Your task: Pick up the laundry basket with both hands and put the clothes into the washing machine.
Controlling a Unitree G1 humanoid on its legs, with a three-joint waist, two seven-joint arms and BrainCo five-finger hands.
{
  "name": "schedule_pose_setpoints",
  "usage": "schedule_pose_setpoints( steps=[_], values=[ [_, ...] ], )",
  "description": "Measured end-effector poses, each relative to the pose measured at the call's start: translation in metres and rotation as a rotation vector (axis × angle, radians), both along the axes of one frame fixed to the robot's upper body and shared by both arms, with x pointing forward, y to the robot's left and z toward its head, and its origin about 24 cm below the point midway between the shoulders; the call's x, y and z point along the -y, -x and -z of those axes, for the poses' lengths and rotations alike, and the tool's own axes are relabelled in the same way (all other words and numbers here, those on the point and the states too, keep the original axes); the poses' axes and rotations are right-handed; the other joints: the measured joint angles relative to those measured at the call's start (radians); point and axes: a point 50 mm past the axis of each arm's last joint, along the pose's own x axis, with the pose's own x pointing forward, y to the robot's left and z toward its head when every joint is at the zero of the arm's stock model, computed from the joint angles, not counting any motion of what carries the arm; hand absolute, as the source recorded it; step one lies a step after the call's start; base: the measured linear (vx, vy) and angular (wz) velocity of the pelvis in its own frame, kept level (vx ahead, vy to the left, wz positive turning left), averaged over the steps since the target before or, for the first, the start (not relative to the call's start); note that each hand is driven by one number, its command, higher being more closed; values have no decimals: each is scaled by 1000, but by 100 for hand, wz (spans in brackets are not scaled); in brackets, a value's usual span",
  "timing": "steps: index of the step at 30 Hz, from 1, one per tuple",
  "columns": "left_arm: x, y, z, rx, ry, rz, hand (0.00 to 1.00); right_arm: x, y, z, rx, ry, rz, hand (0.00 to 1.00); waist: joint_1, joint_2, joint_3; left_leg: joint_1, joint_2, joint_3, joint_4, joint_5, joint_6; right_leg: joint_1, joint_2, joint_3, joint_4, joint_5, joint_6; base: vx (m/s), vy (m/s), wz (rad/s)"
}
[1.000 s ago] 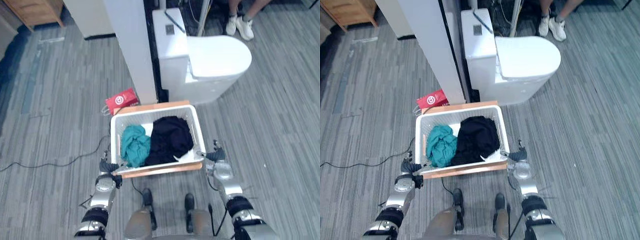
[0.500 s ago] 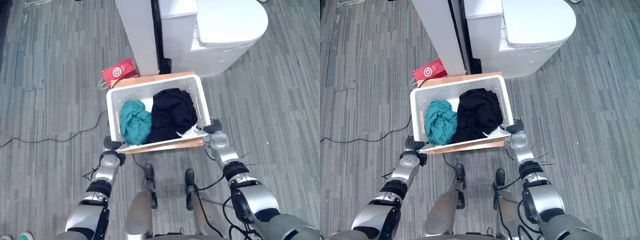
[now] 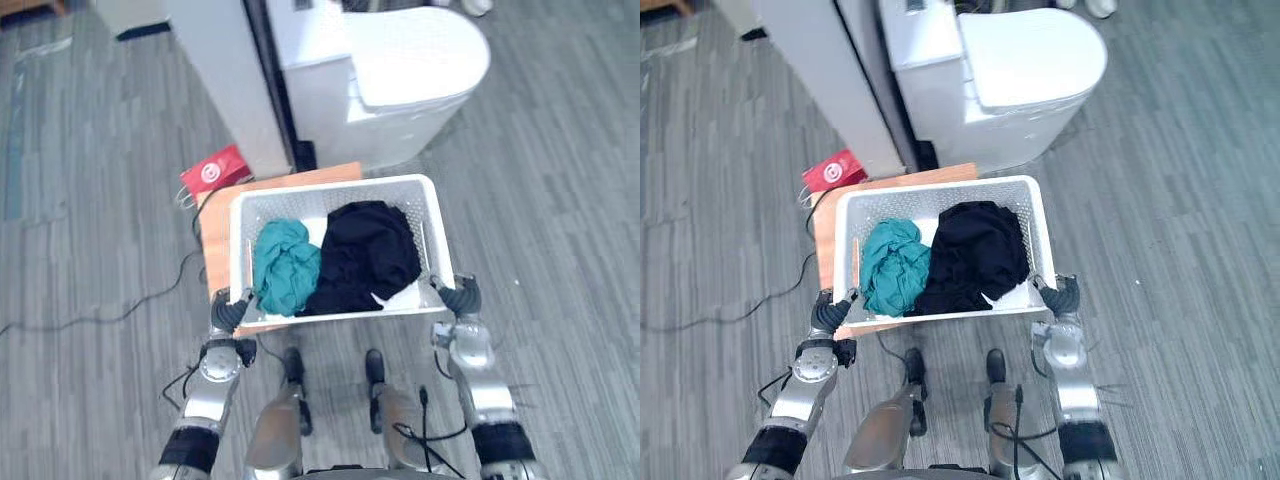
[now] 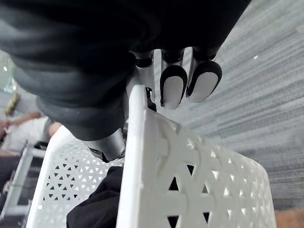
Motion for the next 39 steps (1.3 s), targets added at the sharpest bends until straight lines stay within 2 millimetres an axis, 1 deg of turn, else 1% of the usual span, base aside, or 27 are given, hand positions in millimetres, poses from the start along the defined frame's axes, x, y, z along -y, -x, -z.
schedule_pose_setpoints(
  steps=[3,4,8,10,11,12,13,14,15,16,17,19,21,22,23,24,25,27,28,29,30,31,33,34,36,38,39],
  values=[
    [1,6,-6,29,9,-6,100,2,7,-5,27,6,-7,100,-6,-1,-14,58,37,163,45,-54,-3,1,11,9,-55,45,8,-11,33,-153],
    [2,5,-8,39,11,-4,100,2,6,-6,34,5,-6,100,-12,1,-17,74,51,228,61,-67,-2,-2,-38,-179,-65,13,-71,-51,23,-160],
    [-2,6,-7,23,25,-27,100,-3,-3,-3,29,-13,-32,100,-8,3,-42,170,118,470,110,-110,-54,-12,-205,-819,52,46,-180,61,-36,-175],
    [-1,6,-6,16,41,-42,100,-3,-3,0,18,-16,-36,100,-13,15,-56,198,152,541,158,-132,-87,-16,-184,-826,71,73,-139,155,-165,-164],
    [1,9,-3,3,60,-52,100,-2,-2,0,14,-14,-38,100,-24,34,-64,213,231,565,283,-154,-84,-16,-125,-758,72,56,-125,146,-171,-137],
    [0,10,-2,-1,61,-54,100,-3,-2,0,13,-14,-41,100,-25,35,-65,212,257,564,330,-159,-75,-16,-112,-742,73,52,-126,210,-264,-180],
    [-1,15,2,-18,72,-71,100,-4,-3,0,12,-7,-60,100,-20,47,-68,189,362,526,547,-155,35,-10,-57,-668,76,38,-142,182,-183,-196],
    [-2,20,6,-35,80,-85,100,-2,-5,-2,15,9,-70,100,-7,64,-70,115,440,389,765,-78,235,3,5,-584,72,26,-160,224,-179,-235],
    [-2,23,9,-46,90,-91,100,-4,-7,-3,16,15,-82,100,7,74,-75,68,434,275,847,-88,241,4,23,-535,72,22,-165,169,-23,-226],
    [3,25,11,-52,113,-98,100,-1,-10,-7,23,41,-94,100,20,85,-76,-9,368,111,916,-157,149,6,45,-461,68,11,-181,252,125,-250],
    [7,26,13,-57,141,-107,100,3,-14,-10,26,68,-103,100,39,84,-75,-105,228,-64,924,-234,113,31,64,-351,47,12,-183,321,183,-250],
    [8,31,17,-73,153,-116,100,2,-16,-10,19,75,-114,100,54,77,-72,-163,117,-154,843,-279,108,69,66,-248,26,10,-181,266,162,-200],
    [4,38,21,-87,167,-149,100,-2,-22,-13,27,106,-163,100,97,88,-67,-252,12,-254,610,-271,43,107,44,-140,-8,-5,-156,236,225,-217],
    [3,40,21,-89,170,-157,100,-3,-22,-14,29,115,-172,100,105,103,-67,-264,8,-278,518,-248,4,113,42,-131,-17,-14,-142,230,260,-191],
    [3,41,23,-91,187,-175,100,-2,-24,-16,30,134,-182,100,119,137,-64,-262,18,-292,397,-144,-59,127,64,-108,-18,-35,-101,339,251,-156],
    [-1,42,23,-91,183,-186,100,-9,-23,-11,14,110,-182,100,136,131,-61,-226,23,-251,382,-143,-54,117,64,-103,64,-62,-83,506,212,-109],
    [-6,40,18,-74,161,-177,100,-11,-22,-9,10,95,-167,100,129,109,-62,-251,22,-226,463,-171,-102,175,55,-109,34,-105,-139,459,147,-42],
    [-3,38,15,-55,181,-182,100,-10,-27,-13,22,104,-169,100,128,124,-51,-343,18,-183,577,-210,-62,225,35,-119,-39,-113,-112,349,260,10],
    [-3,43,17,-68,191,-200,100,-11,-26,-12,16,100,-173,100,140,111,-52,-313,-5,-155,522,-204,61,215,14,-118,57,-193,-68,418,358,-8],
    [-5,48,20,-82,188,-211,100,-12,-24,-9,8,94,-173,100,147,85,-58,-287,-27,-135,513,-225,109,186,-2,-112,157,-247,-41,441,217,5],
    [-8,56,25,-115,177,-219,100,-19,-21,-5,-5,83,-188,100,136,42,-76,-259,-74,-124,513,-255,119,99,-40,-117,407,-318,69,523,179,30],
    [-10,58,26,-126,169,-216,100,-20,-18,0,-25,80,-186,100,130,30,-75,-215,-110,-136,508,-278,122,17,-69,-114,639,-309,186,541,145,53],
    [-12,60,27,-143,151,-212,100,-22,-15,8,-65,77,-191,100,120,24,-72,-116,-151,-157,453,-292,137,-60,-115,-147,848,-304,175,510,95,51],
    [-13,62,29,-156,145,-212,100,-22,-15,9,-69,80,-196,100,113,31,-70,-57,-159,-171,403,-298,148,-90,-139,-196,875,-314,127,554,60,35],
    [-14,62,28,-154,141,-213,100,-23,-15,9,-67,79,-201,100,110,42,-68,39,-154,-192,319,-299,150,-159,-164,-289,815,-337,4,589,11,16],
    [-10,55,24,-134,138,-185,100,-17,-16,6,-56,84,-182,100,100,60,-58,124,-124,-238,239,-301,148,-267,-142,-352,592,-301,-43,576,-58,33],
    [-8,52,24,-130,139,-174,100,-14,-16,5,-52,89,-174,100,89,62,-55,144,-111,-246,221,-302,146,-285,-133,-357,498,-265,-32,543,-109,57]
  ],
)
